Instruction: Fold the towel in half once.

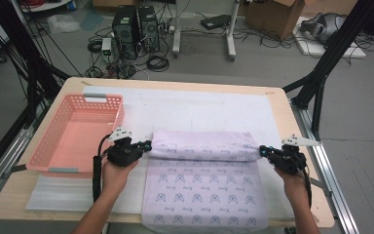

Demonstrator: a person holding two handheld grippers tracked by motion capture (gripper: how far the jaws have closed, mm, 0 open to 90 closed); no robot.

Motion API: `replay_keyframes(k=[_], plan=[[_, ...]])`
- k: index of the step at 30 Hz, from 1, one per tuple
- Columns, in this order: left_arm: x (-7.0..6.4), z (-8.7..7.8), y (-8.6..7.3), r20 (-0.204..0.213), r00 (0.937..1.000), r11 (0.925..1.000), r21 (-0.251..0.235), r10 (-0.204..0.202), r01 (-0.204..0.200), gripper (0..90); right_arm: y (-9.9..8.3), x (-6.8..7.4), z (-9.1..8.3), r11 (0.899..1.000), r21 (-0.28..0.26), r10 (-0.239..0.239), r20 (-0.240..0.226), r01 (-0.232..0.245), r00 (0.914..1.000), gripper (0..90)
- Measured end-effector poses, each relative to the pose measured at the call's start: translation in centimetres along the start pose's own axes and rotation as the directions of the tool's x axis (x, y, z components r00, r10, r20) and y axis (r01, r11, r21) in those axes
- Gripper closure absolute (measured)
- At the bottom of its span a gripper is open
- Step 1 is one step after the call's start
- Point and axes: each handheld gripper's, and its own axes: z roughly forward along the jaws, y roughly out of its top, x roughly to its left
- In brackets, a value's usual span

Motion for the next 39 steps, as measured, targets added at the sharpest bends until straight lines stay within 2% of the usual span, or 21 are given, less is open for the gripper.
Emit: replay_keyframes(k=[5,13,14,15,16,19,22,27,29,31,32,33,34,35,39], plan=[[-0.8,-1.0,-1.9,0.024,0.9997,0.9998,0.015,0.009,-0.009,88.0,-1.6,1.3,-1.4,1.0,-0.006,-0.008,-0.013,0.008,0.9999,87.8],[-1.7,-2.1,-4.2,0.06,0.9977,0.9986,0.04,0.03,-0.033,86.6,-4.5,2.4,-2.6,0.999,0.054,0.009,-0.026,-0.008,0.9996,85.5],[-1.7,-2.0,-4.1,0.06,0.9975,0.9985,0.038,0.037,-0.039,81.7,-4.7,2.4,-2.5,0.998,0.063,0.018,-0.027,-0.017,0.9995,79.4],[-1.5,-1.7,-3.8,0.054,0.9981,0.999,0.033,0.027,-0.029,71.1,-4.7,2.4,-2.3,0.997,0.067,0.034,-0.021,-0.033,0.9992,67.7],[-1.2,-1.5,-3.5,0.054,0.9984,0.9993,0.032,0.016,-0.018,61.7,-4.5,2.2,-2.3,0.996,0.072,0.058,-0.009,-0.057,0.9983,61.5],[-0.6,-0.3,-2.3,0.055,0.9984,0.9993,0.036,-0.009,0.007,49.0,-3.4,1.8,-2.1,0.996,0.045,0.08,0.016,-0.081,0.9966,56.8],[0.2,1.4,-1.5,0.031,0.999,0.9977,0.062,-0.032,0.03,45.7,-2.1,1.4,-0.8,0.994,0.079,0.076,0.049,-0.08,0.9959,54.3],[1.0,3.6,-1.4,0.016,0.9976,0.9916,0.112,-0.067,0.065,46.8,-0.8,0.5,2.8,0.985,0.151,0.075,0.06,-0.084,0.9954,52.2],[1.1,4.1,-1.6,0.011,0.997,0.9886,0.131,-0.076,0.074,50.1,-0.6,0.2,3.9,0.981,0.175,0.074,0.065,-0.085,0.9951,54.5],[0.9,4.4,-1.7,0.0,0.9986,0.9883,0.143,-0.054,0.053,59.7,-0.6,0.0,4.7,0.977,0.197,0.07,0.058,-0.08,0.9959,64.1],[0.8,4.3,-1.7,0.008,0.9986,0.9877,0.148,-0.053,0.051,65.5,-0.6,-0.1,4.9,0.976,0.205,0.066,0.056,-0.076,0.9963,69.1],[0.8,4.3,-1.7,0.017,0.9991,0.9883,0.148,-0.038,0.035,80.4,-0.6,-0.1,4.8,0.977,0.205,0.053,0.061,-0.064,0.9968,82.0],[0.6,4.2,-1.7,0.007,0.9998,0.9905,0.136,-0.021,0.019,83.9,-0.6,-0.2,4.6,0.979,0.197,0.05,0.042,-0.057,0.9979,86.0],[0.5,4.0,-1.6,0.008,0.9999,0.9927,0.121,-0.01,0.009,85.1,-0.5,-0.2,4.4,0.981,0.186,0.051,0.047,-0.059,0.9976,87.0],[0.2,2.9,-1.1,0.021,0.9998,0.9993,0.037,-0.004,0.004,85.5,-0.4,0.0,3.3,0.987,0.155,0.033,0.039,-0.039,0.9987,87.4]])
